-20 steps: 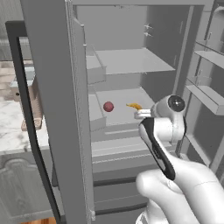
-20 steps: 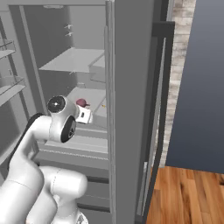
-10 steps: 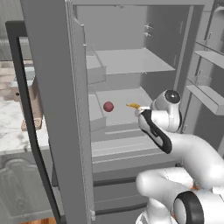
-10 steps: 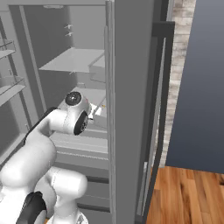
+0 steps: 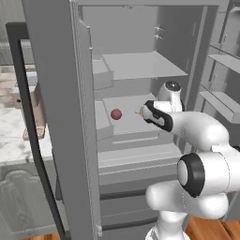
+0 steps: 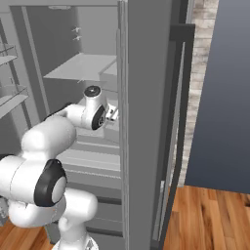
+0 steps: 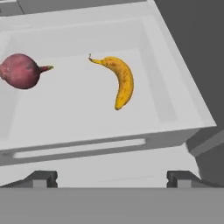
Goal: Move the onion and banana from the second highest shelf to the top shelf to make space. Then, place the pitcher from the counter on the cleared second highest shelf.
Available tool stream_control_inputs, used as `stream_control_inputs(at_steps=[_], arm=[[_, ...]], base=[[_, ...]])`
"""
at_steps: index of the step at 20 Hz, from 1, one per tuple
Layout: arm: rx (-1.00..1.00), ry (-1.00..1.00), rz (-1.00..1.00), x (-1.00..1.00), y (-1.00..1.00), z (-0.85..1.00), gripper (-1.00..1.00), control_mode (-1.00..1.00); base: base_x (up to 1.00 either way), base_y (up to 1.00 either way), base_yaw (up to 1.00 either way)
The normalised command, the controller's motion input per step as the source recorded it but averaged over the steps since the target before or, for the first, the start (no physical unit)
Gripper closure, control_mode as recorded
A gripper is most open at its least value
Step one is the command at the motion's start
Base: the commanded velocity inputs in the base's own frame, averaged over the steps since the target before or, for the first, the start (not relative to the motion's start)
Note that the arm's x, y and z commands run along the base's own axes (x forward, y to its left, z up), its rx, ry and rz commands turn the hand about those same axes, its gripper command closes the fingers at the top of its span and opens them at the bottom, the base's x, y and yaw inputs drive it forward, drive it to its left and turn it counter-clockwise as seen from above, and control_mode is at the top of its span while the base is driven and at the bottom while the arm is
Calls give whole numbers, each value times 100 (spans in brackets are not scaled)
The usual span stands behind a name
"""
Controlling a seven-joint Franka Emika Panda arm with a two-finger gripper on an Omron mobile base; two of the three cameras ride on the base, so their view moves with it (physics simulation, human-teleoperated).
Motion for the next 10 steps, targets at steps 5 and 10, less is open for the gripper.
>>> stream_control_inputs(at_steps=[5, 10], arm=[[0, -2, 0, 28, -4, -33, -100, -100], [0, -5, 0, 33, 0, -36, -100, -100]], base=[[0, 0, 0], [0, 0, 0]])
